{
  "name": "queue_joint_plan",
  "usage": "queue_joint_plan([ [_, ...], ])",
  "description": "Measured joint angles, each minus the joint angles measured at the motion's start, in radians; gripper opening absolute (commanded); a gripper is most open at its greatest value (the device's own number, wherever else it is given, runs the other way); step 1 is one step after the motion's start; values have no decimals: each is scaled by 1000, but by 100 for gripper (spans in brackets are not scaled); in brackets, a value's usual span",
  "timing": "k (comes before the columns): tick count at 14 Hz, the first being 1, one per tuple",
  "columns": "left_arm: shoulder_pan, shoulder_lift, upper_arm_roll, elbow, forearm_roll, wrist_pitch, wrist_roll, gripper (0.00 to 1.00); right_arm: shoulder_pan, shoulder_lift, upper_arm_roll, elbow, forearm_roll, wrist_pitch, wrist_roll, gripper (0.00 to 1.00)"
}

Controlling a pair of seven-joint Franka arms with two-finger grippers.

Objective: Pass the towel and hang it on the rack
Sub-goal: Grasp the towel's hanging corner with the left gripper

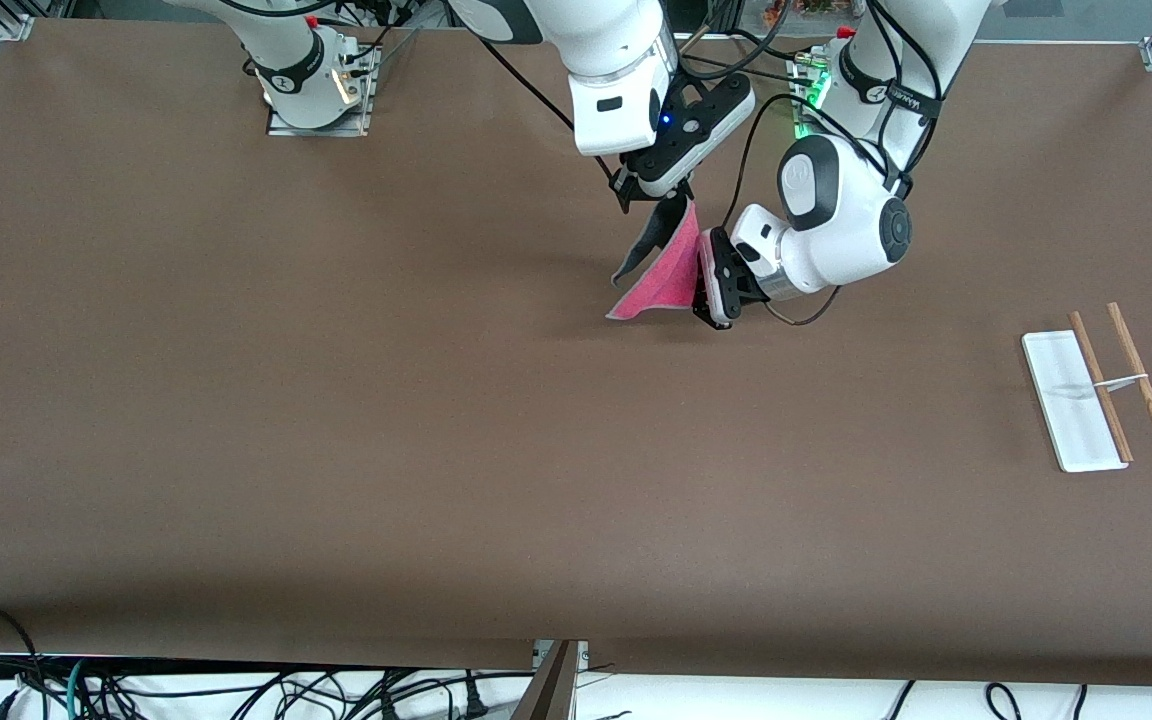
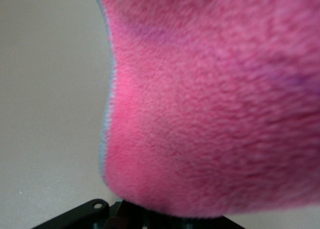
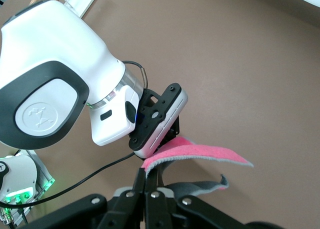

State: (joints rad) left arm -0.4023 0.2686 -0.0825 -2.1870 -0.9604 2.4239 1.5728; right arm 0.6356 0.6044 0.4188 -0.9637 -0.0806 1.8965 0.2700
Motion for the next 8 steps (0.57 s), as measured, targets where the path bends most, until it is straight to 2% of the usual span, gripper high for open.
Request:
queue_joint_plan([
  [4,0,-15,0,7,14,0,0,0,0,0,0,0,0,1,0,0],
  [5,0,-15,0,7,17,0,0,25,0,0,0,0,0,1,0,0],
  [6,0,-14,0,7,18,0,0,92,0,0,0,0,0,1,0,0],
  [7,0,-13,0,5,18,0,0,100,0,0,0,0,0,1,0,0],
  [8,0,-10,0,3,19,0,1,100,-1,0,0,0,0,1,0,0],
])
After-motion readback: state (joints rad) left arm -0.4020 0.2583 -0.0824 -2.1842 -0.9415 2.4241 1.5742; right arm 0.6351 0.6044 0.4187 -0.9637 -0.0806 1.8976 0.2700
